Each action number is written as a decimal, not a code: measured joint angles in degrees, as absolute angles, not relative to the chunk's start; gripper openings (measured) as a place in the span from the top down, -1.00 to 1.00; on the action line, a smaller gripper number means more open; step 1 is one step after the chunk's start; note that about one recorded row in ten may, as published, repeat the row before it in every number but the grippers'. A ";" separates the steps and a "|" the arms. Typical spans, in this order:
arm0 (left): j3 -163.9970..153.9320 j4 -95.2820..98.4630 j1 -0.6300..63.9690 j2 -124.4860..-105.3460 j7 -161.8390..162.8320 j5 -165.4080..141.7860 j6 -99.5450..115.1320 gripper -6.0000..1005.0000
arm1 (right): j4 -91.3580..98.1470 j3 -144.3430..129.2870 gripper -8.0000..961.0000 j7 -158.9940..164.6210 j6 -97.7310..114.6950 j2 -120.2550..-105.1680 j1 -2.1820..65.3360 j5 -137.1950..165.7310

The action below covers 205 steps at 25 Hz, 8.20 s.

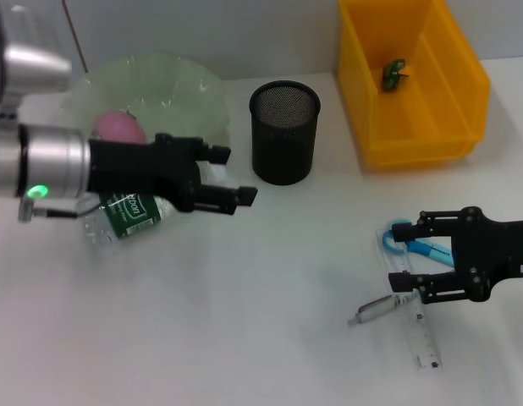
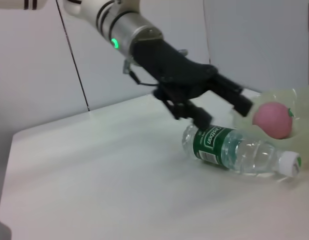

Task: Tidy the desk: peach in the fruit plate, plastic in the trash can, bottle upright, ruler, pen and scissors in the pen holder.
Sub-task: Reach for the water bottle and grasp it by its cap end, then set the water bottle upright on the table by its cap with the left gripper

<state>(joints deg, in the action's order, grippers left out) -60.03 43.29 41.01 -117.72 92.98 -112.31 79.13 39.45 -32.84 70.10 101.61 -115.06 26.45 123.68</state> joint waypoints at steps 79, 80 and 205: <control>-92.44 44.66 50.45 -119.14 122.96 -139.43 55.94 -0.60 | 39.99 -32.70 -0.54 72.42 101.59 -115.31 29.27 122.14; -92.56 44.66 50.42 -119.14 122.96 -139.42 55.89 -0.60 | 39.99 -32.70 -0.54 72.42 101.59 -115.31 29.27 122.14; -66.21 72.43 32.43 -118.21 116.53 -123.52 74.53 0.10 | 40.61 -32.25 -0.53 72.70 100.61 -115.49 30.50 120.58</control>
<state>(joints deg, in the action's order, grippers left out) -66.21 72.43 32.43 -118.21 116.53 -123.52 74.53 40.61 -32.25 72.70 100.61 -115.49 30.50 120.58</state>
